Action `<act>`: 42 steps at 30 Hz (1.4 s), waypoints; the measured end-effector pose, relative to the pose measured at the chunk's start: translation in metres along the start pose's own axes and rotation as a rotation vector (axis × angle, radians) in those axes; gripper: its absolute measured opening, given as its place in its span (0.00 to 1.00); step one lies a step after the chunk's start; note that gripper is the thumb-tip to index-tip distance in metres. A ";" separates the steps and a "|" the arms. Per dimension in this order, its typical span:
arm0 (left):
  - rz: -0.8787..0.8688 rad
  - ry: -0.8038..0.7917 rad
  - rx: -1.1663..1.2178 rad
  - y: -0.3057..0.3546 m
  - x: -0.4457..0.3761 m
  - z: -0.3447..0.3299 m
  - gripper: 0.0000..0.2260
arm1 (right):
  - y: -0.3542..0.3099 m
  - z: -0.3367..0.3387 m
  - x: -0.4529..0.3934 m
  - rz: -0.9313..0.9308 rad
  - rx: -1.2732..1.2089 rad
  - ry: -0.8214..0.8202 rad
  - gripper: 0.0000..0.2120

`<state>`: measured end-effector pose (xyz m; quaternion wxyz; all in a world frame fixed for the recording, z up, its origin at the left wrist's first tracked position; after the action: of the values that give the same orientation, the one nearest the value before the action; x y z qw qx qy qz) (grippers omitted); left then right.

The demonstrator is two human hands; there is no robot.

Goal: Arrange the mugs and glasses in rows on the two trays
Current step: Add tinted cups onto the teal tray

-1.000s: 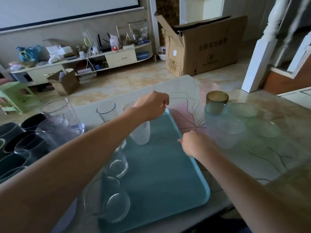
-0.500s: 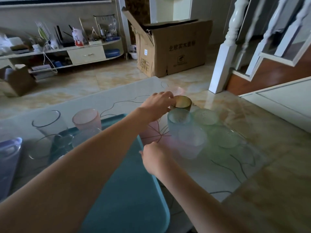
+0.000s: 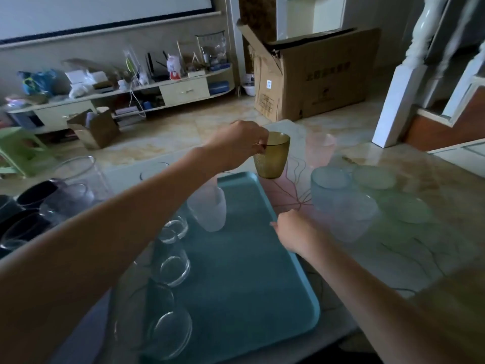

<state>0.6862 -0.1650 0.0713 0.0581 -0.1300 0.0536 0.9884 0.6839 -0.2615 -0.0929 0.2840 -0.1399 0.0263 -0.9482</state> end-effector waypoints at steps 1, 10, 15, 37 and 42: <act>0.013 -0.021 -0.005 -0.003 0.014 0.005 0.04 | 0.001 0.001 0.003 0.005 0.013 -0.005 0.17; 0.063 -0.062 0.007 -0.005 0.116 0.014 0.04 | 0.010 -0.009 -0.007 -0.018 -0.089 -0.007 0.20; 0.009 -0.147 0.078 0.010 0.144 -0.003 0.04 | 0.006 0.000 0.006 0.020 -0.106 -0.011 0.16; 0.346 -0.309 0.171 -0.043 0.150 -0.026 0.25 | 0.009 -0.003 -0.004 0.052 -0.042 0.049 0.23; 0.349 -0.391 0.184 -0.036 0.138 -0.048 0.25 | 0.009 -0.005 -0.004 0.066 -0.026 0.030 0.21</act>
<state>0.5706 -0.1213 -0.0143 -0.0921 0.0802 0.1526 0.9807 0.6906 -0.2667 -0.0998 0.3130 -0.1285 0.0475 -0.9398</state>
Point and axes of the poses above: each hand's wrist, its own x-axis away from the middle knuckle, its own z-axis out of the back of the hand, y = z × x, the point moved 8 cm from there along -x, towards the middle knuckle, and after that the axes turned 10 degrees about -z, right-handed, at the moved point
